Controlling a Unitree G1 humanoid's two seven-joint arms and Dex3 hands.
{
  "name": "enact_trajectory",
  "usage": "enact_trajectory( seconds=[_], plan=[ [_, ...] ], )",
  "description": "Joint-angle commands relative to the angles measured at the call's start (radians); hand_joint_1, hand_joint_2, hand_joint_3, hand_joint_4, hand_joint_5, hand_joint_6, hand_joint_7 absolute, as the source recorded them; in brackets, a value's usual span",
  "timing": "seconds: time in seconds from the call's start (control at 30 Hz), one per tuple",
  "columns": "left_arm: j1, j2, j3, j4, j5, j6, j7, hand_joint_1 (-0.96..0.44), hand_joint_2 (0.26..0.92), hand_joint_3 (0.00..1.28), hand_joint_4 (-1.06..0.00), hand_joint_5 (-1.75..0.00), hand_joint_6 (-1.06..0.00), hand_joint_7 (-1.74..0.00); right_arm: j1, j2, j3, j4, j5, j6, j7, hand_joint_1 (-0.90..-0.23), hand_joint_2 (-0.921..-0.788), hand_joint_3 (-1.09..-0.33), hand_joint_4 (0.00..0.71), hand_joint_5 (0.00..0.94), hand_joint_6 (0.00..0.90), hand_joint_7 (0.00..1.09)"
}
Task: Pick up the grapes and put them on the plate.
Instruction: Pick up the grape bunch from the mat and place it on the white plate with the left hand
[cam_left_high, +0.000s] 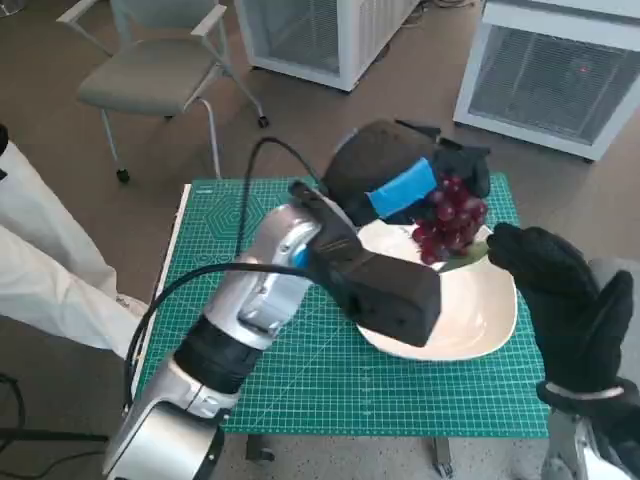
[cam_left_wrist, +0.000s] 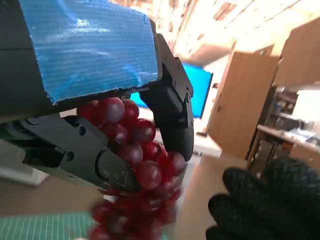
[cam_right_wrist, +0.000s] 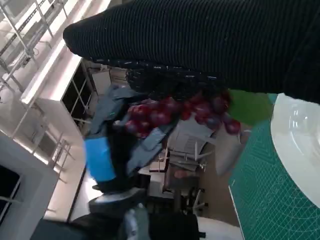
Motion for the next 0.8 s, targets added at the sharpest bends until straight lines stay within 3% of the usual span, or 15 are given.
enact_trajectory(
  seconds=[0.03,0.17,0.47,0.63,0.7,0.8],
  plan=[
    [-0.046,-0.044,0.007,0.053,-0.027,0.003,0.017,0.0,0.89,0.06,-0.71,-1.14,-0.75,-1.05,0.021,-0.001,-0.007,0.003,0.004,0.02,-0.011,-0.352,-0.921,-0.624,0.39,0.858,0.211,1.03],
    [-0.058,-0.072,0.007,0.125,-0.036,-0.021,0.047,0.0,0.899,0.05,-0.73,-1.05,-0.72,-1.15,0.02,0.002,-0.009,0.004,0.003,0.02,-0.014,-0.353,-0.921,-0.624,0.388,0.86,0.21,1.03],
    [-0.098,-0.115,-0.01,0.335,-0.026,-0.109,0.125,0.0,0.908,0.04,-0.73,-1.05,-0.7,-1.17,0.022,0.008,-0.004,-0.005,-0.005,0.02,-0.03,-0.352,-0.921,-0.624,0.387,0.862,0.21,1.03],
    [-0.107,-0.128,-0.004,0.42,-0.044,-0.133,0.11,0.0,0.918,0.12,-0.64,-1.21,-0.57,-1.22,0.024,0.01,-0.003,-0.008,-0.005,0.02,-0.036,-0.35,-0.921,-0.624,0.387,0.861,0.211,1.03],
    [-0.11,-0.13,-0.003,0.444,-0.052,-0.141,0.093,0.01,0.907,0.15,-0.58,-1.1,-0.51,-1.09,0.025,0.011,-0.002,-0.008,-0.005,0.019,-0.038,-0.35,-0.921,-0.624,0.387,0.861,0.211,1.03],
    [-0.115,-0.13,-0.002,0.472,-0.064,-0.149,0.067,-0.01,0.901,0.11,-0.51,-0.51,-0.49,-0.53,0.027,0.014,0.0,-0.009,-0.008,0.017,-0.04,-0.349,-0.921,-0.624,0.387,0.86,0.212,1.03]
  ],
)
